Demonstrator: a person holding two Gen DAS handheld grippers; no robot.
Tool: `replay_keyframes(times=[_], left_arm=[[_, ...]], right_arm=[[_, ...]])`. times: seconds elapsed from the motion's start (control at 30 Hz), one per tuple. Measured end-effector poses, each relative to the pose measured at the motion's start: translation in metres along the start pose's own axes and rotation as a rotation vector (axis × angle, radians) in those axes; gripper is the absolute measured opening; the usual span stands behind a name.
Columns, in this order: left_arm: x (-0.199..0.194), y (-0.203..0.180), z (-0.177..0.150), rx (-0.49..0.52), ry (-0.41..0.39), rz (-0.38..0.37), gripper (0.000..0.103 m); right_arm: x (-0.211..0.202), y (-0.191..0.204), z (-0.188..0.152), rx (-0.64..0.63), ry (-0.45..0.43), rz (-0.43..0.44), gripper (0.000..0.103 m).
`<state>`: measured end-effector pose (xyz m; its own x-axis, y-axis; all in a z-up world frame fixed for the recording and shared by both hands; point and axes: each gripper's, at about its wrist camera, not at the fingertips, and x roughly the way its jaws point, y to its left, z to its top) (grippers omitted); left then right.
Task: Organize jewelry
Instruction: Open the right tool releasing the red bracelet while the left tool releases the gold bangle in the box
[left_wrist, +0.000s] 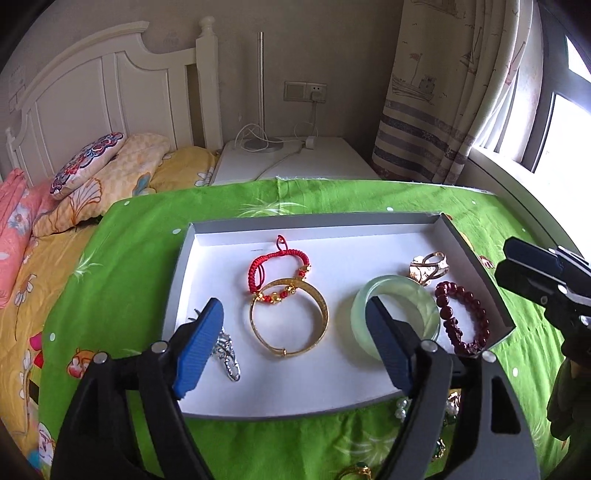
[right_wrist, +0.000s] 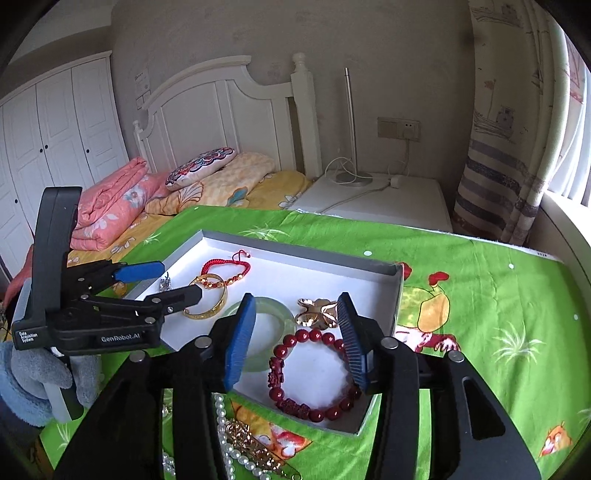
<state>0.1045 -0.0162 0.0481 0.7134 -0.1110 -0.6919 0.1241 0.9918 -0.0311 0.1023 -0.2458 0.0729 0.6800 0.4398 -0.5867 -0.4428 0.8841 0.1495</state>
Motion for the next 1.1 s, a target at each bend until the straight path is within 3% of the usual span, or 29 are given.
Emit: replay_keyframes(times=[0.33,0.8,1.1], left_arm=[[-0.061,0.010,-0.050,-0.045,-0.014,0.021,0.099],[-0.116,0.029,-0.147,-0.113,0.006,0.026,0.100],[-0.120,0.045,-0.153,-0.183,-0.021,-0.128,0.100]], right_arm=[[-0.051,-0.005,-0.042,0.039,-0.026,0.051,0.060],[-0.076,0.006,-0.103,0.024,0.087,0.065,0.065],[-0.068,0.030,-0.114,-0.047,0.179,0.058,0.068]])
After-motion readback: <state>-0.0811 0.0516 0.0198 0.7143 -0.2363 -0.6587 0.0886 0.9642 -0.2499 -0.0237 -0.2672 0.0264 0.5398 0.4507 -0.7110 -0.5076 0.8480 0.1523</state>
